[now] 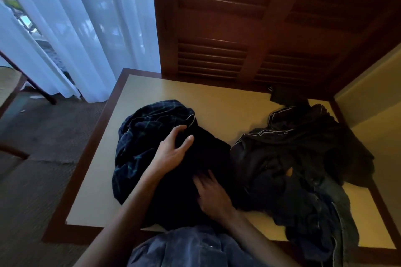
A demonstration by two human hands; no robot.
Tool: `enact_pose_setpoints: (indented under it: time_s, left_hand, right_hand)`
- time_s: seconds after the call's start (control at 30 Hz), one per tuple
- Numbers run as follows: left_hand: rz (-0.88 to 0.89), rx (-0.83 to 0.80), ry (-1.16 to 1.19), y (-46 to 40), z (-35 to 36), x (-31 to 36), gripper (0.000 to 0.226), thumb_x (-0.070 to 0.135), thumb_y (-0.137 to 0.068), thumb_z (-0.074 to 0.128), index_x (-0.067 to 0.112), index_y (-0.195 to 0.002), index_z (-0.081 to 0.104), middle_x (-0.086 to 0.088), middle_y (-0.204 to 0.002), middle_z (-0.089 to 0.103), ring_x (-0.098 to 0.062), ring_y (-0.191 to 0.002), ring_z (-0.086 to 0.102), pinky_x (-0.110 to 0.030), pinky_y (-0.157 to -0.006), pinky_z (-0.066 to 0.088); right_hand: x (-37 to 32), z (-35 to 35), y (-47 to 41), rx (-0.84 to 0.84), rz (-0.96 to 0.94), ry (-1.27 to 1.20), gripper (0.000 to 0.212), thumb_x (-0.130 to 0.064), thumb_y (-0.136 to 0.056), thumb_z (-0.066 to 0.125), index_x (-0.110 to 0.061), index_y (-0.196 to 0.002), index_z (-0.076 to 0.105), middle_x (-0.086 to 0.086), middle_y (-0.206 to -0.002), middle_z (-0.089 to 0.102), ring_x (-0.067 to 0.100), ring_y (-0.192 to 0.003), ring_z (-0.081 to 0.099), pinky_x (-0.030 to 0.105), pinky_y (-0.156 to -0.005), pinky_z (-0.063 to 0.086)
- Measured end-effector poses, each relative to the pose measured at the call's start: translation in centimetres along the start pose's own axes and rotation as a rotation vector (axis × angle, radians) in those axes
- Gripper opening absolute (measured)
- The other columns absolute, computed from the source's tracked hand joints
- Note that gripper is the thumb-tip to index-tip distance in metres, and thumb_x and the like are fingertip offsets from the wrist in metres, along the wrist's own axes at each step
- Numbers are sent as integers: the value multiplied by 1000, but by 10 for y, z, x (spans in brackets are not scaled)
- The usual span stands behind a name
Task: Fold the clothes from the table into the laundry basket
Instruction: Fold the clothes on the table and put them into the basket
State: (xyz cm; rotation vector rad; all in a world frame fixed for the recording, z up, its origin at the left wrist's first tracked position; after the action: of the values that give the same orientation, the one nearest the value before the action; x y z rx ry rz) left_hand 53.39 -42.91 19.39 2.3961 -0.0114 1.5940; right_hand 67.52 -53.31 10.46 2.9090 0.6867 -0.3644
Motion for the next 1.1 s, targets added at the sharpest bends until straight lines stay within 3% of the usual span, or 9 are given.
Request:
enact_pose_setpoints:
  time_s: [0.1, 0.2, 0.37, 0.57, 0.63, 0.73, 0.87, 0.97, 1.1]
  left_hand:
    - [82, -151, -238, -15, 41, 2, 63, 64, -94, 45, 49, -151, 23, 10, -159, 28, -15, -148, 22, -48, -118, 26]
    - [16, -262, -683, -27, 69, -35, 53, 61, -100, 30, 46, -151, 27, 3, -165, 19, -27, -153, 1, -72, -113, 12]
    - [167, -252, -812, 10, 67, -61, 57, 56, -102, 23, 32, -153, 31, 3, -166, 16, -20, -153, -11, -59, -118, -6]
    - [230, -269, -986, 43, 69, -87, 86, 71, -87, -9, 21, -157, -4, -1, -163, -20, -21, -148, -27, -52, -118, -18]
    - [251, -239, -1046, 39, 70, -91, 84, 70, -90, -7, 17, -155, -4, -4, -163, -14, -25, -150, -21, -52, -118, -13]
    - [275, -206, -1094, 33, 72, -93, 74, 65, -96, -3, 15, -151, 0, -12, -164, -1, -31, -151, -9, -53, -117, -8]
    - [232, -169, -1102, 24, 73, -91, 77, 59, -91, 12, 15, -154, 5, -16, -164, 9, -31, -151, -5, -54, -118, -2]
    - [170, -175, -1082, 12, 71, -92, 83, 57, -85, 1, 16, -155, -14, -14, -165, -11, -29, -150, -19, -53, -120, -9]
    - [201, -219, -1024, -6, 69, -78, 80, 59, -86, -2, 18, -152, -22, -12, -161, -26, -30, -148, -27, -55, -120, -11]
  right_hand:
    - [-6, -1, -4, 69, -73, -31, 63, -17, -77, 55, -3, -138, 48, 18, -134, 61, 30, -132, 52, 42, -121, 20]
    - [3, -6, 4, 181, -72, -81, 49, -17, -87, 52, -3, -134, 53, 17, -131, 61, 31, -126, 55, 43, -113, 38]
    - [29, -17, 19, 331, 86, -156, 41, -32, -90, 57, -8, -124, 58, 8, -123, 54, 21, -114, 50, 30, -98, 47]
    - [75, -97, -16, 536, 644, -1235, 44, -47, -90, 65, -4, -81, 75, 13, -85, 75, 20, -76, 69, 36, -74, 57]
    - [94, -119, -35, 537, 706, -1074, 46, -59, -89, 61, -16, -104, 70, 6, -114, 70, 15, -100, 66, 32, -92, 51]
    - [96, -94, -56, 144, 849, -994, 95, -69, -78, 68, -19, -152, 34, 0, -153, 38, 24, -144, 35, 39, -114, 32]
    - [70, -64, -59, -172, 749, -1275, 68, -38, -71, 87, -17, -131, 61, 3, -127, 67, 23, -113, 67, 39, -99, 53]
    - [71, -76, -59, -68, 647, -1008, 42, -10, -83, 77, -14, -124, 67, 4, -116, 72, 20, -106, 69, 35, -95, 56]
    - [49, -97, -37, 160, 459, -725, 53, 5, -84, 52, -11, -133, 63, 4, -131, 65, 18, -125, 59, 28, -112, 41]
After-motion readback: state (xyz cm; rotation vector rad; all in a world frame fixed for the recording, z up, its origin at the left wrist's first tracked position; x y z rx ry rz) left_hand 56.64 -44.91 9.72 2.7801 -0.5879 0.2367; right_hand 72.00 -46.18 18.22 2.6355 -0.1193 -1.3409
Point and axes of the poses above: each hand's wrist, its own y-axis away from the middle knuckle, its own z-axis out of the palm, x = y × z, the point moved 6 cm from there along -y, towards the middle knuckle
